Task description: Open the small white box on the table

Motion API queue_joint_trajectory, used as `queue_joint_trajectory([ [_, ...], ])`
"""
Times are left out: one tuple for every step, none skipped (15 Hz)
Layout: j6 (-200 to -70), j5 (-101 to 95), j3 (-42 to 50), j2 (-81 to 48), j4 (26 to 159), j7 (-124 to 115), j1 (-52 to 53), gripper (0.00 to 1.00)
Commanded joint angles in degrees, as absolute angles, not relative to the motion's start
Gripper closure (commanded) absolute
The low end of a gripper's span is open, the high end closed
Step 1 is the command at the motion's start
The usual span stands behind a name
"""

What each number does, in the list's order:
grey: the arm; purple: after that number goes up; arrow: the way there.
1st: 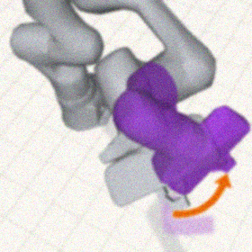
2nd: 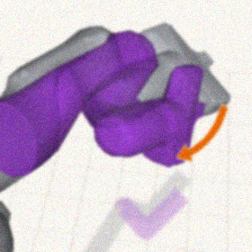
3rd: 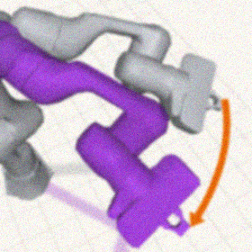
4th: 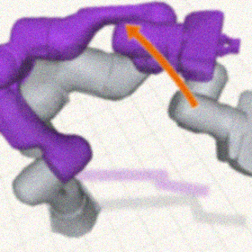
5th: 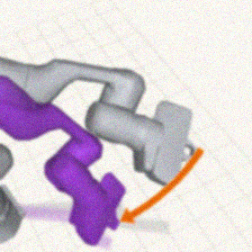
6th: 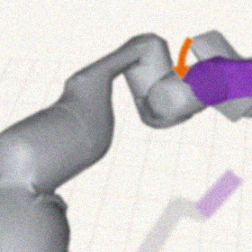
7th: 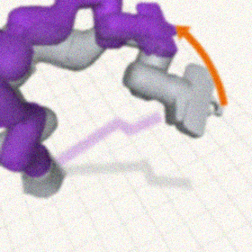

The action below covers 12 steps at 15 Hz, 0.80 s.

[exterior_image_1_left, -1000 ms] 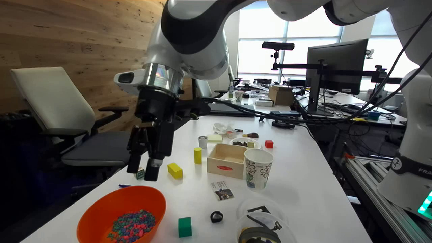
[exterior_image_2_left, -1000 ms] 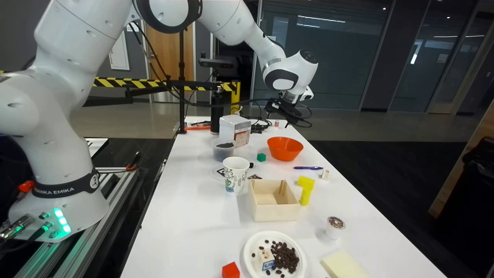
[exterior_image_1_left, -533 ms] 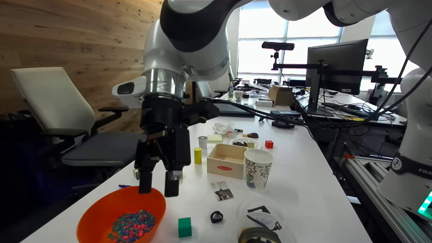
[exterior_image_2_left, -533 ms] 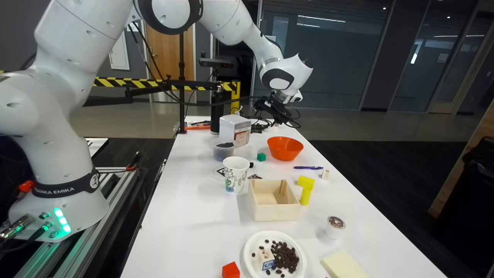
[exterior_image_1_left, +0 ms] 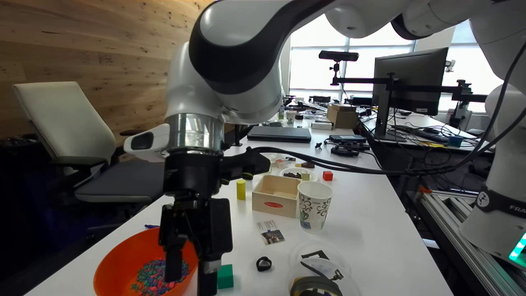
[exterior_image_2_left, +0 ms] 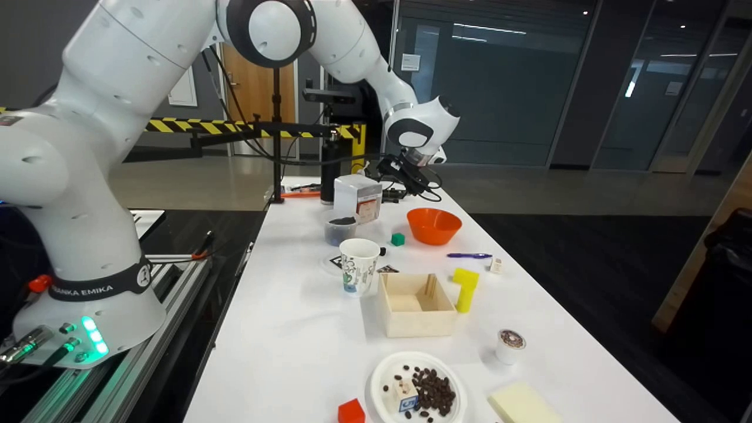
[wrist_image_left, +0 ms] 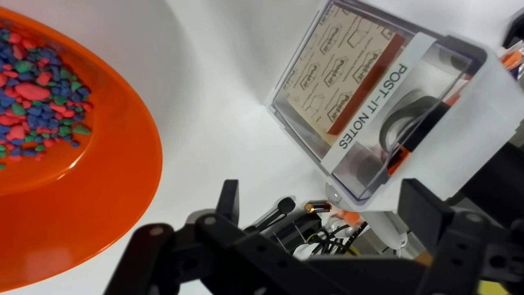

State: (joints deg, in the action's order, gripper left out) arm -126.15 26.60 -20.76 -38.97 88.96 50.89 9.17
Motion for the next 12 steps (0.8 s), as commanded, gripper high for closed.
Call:
queue_joint_trajectory([
  [-124.89, 25.43, -21.19, -39.33, 87.92, 48.47, 8.99, 0.00],
  [-124.65, 25.34, -21.13, -39.05, 88.23, 48.34, 8.93, 0.00],
  [-124.34, 25.33, -21.11, -39.08, 88.15, 48.17, 8.89, 0.00],
  [-124.11, 25.10, -20.93, -39.00, 88.19, 47.84, 8.98, 0.00],
  [-123.64, 24.94, -20.80, -39.04, 88.15, 47.34, 9.01, 0.00],
  [-122.78, 25.02, -20.93, -39.21, 88.01, 47.06, 8.90, 0.00],
  [-121.78, 24.79, -20.82, -39.29, 87.92, 46.54, 8.98, 0.00],
  [-120.58, 24.64, -20.69, -39.34, 87.84, 45.89, 9.04, 0.00],
  [-119.66, 24.53, -20.57, -39.34, 87.77, 45.47, 9.09, 0.00],
  [-119.01, 24.56, -20.51, -39.42, 87.68, 45.32, 9.06, 0.00],
  [-118.25, 24.48, -20.36, -39.61, 87.43, 44.96, 9.11, 0.00],
  [-117.92, 24.38, -20.15, -39.74, 87.28, 44.61, 9.19, 0.00],
])
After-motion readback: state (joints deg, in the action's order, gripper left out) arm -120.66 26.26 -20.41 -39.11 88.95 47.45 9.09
